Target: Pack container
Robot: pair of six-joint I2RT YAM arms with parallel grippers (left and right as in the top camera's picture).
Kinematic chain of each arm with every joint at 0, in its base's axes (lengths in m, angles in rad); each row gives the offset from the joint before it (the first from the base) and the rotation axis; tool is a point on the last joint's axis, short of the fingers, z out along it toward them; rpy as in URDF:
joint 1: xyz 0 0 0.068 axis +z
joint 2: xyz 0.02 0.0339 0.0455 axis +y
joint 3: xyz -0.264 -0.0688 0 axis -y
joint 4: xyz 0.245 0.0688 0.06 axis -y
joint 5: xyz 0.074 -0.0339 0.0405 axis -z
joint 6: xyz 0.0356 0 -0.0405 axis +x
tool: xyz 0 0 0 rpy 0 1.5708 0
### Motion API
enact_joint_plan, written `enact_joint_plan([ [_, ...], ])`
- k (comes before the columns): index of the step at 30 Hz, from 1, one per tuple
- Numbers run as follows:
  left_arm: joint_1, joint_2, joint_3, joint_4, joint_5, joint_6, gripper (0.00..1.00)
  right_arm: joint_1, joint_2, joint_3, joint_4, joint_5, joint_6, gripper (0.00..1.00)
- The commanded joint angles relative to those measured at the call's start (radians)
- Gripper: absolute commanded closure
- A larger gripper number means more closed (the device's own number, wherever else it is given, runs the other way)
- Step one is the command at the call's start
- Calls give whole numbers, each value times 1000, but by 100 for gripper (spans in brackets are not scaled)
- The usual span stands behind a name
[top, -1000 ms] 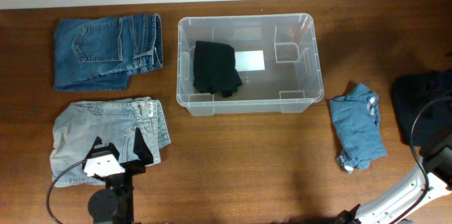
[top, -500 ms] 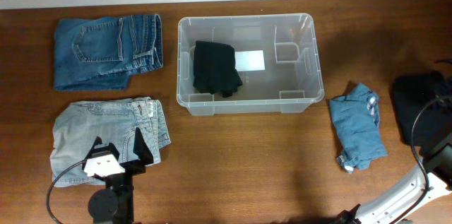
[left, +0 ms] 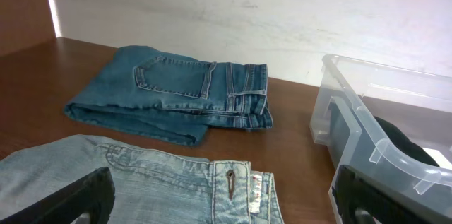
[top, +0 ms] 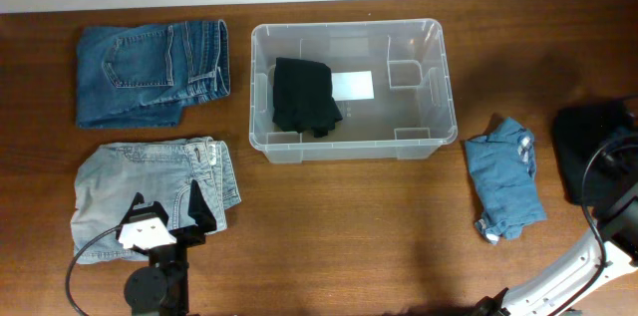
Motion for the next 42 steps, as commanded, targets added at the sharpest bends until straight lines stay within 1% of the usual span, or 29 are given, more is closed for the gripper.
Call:
enact_joint_plan([
  [1,6,-5,-1,-5,-7,9,1,-5,21,-65,37,-98,11,96],
  [7,6,-5,-1,-5,-7,9,1,-5,21,-151,123,-288,16,96],
  [14,6,-5,-2,-5,-7,9,1,0,21,-203,209,-481,272,96],
  [18,6,-5,-1,-5,-7,9,1,24,21,-203,268,-572,390,96],
  [19,6,-5,-1,-5,-7,9,1,41,21,-203,296,-587,474,96],
  [21,6,-5,-1,-5,-6,9,1,60,21,-203,347,-613,549,96],
  [25,6,-5,-1,-5,-7,9,1,78,21,-193,444,-719,574,96],
  [28,6,-5,-1,-5,-7,9,1,74,16,-160,466,-788,550,95],
  [30,6,-5,-1,-5,-7,9,1,66,10,-129,464,-834,491,86],
  [31,6,-5,-1,-5,-7,9,1,60,5,-106,458,-863,448,80],
  [34,6,-5,-1,-5,-7,9,1,37,-13,-26,373,-887,357,36],
  [35,6,-5,-1,-5,-7,9,1,31,-16,0,341,-886,323,29],
  [37,6,-5,-1,-5,-7,9,1,17,-22,64,262,-875,241,19],
  [38,6,-5,-1,-5,-7,9,1,8,-24,109,205,-856,194,15],
  [39,6,-5,-1,-5,-7,9,1,4,-24,135,169,-835,170,14],
  [40,6,-5,-1,-5,-7,9,1,-1,-24,169,119,-791,138,11],
  [42,6,-5,-1,-5,-7,9,1,-8,-24,221,32,-658,77,2],
])
